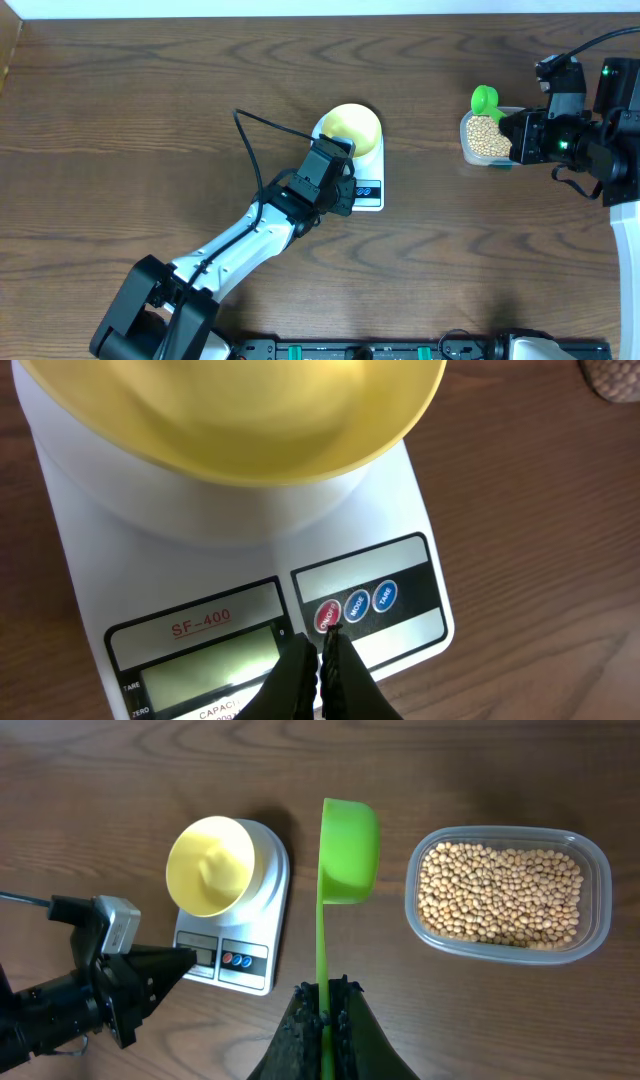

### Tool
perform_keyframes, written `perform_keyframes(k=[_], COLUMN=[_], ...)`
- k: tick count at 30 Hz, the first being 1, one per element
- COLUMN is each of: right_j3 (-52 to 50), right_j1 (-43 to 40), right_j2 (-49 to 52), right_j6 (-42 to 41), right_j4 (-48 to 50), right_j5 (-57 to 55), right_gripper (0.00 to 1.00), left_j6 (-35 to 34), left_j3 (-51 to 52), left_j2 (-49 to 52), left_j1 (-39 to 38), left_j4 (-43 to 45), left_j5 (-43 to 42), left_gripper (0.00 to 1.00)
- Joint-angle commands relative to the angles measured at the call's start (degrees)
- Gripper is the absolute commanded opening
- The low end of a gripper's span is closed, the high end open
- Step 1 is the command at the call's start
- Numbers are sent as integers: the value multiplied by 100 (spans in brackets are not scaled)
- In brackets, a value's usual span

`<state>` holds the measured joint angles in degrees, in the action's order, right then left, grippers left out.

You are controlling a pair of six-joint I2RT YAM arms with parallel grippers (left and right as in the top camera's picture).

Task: Scoop item into bowl and weigh 50g on scale
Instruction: 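Lower the left gripper tip onto the scale's TARE button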

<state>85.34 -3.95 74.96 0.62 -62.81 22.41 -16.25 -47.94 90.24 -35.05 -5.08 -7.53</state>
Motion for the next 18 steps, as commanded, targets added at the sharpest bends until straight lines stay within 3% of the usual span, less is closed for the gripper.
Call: perform_keyframes(k=[1,12,18], right_j3=[-7,-7,-7], right_j1=[31,31,31], right_j2=[-4,-4,-4], right_j6=[31,31,31], right_j4=[31,24,24], right_j5=[-4,-4,-4], right_gripper=[1,1,1], left_j6=[96,92,96], left_j3=[72,87,87], left_j2=[92,448,450], left_j1=[20,-354,-356], left_j4=[4,310,240], left_j5=[55,122,695], left_gripper=[7,7,7])
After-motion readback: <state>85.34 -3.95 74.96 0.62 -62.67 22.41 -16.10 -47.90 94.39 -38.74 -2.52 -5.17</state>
